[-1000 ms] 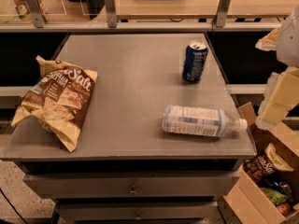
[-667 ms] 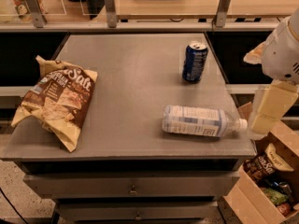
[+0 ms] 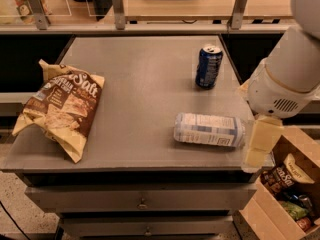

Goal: Move blue plastic bottle near brown chip bag

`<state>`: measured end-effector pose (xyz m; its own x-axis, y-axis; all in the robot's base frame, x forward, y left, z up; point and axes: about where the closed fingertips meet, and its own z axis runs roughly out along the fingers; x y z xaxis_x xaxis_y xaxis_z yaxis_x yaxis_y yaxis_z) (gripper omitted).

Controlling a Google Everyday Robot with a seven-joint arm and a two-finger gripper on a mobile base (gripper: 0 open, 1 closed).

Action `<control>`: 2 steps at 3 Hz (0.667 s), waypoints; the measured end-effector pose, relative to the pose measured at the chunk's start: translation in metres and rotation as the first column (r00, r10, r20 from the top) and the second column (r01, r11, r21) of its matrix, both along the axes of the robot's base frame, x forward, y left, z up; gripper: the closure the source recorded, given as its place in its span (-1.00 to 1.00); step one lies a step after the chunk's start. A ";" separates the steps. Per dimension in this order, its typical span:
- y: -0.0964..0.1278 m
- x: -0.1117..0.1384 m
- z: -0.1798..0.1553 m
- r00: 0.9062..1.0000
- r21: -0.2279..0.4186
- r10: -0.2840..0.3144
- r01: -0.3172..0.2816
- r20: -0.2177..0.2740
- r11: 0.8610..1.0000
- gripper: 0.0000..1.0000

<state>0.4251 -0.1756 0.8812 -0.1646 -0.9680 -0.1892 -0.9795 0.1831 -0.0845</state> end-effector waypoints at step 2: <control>0.023 0.005 -0.050 0.998 0.000 0.059 -0.059 -0.026 0.998 -0.65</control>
Offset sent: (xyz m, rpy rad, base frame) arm 0.0105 0.0343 -0.0759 -0.0009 0.0325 0.0897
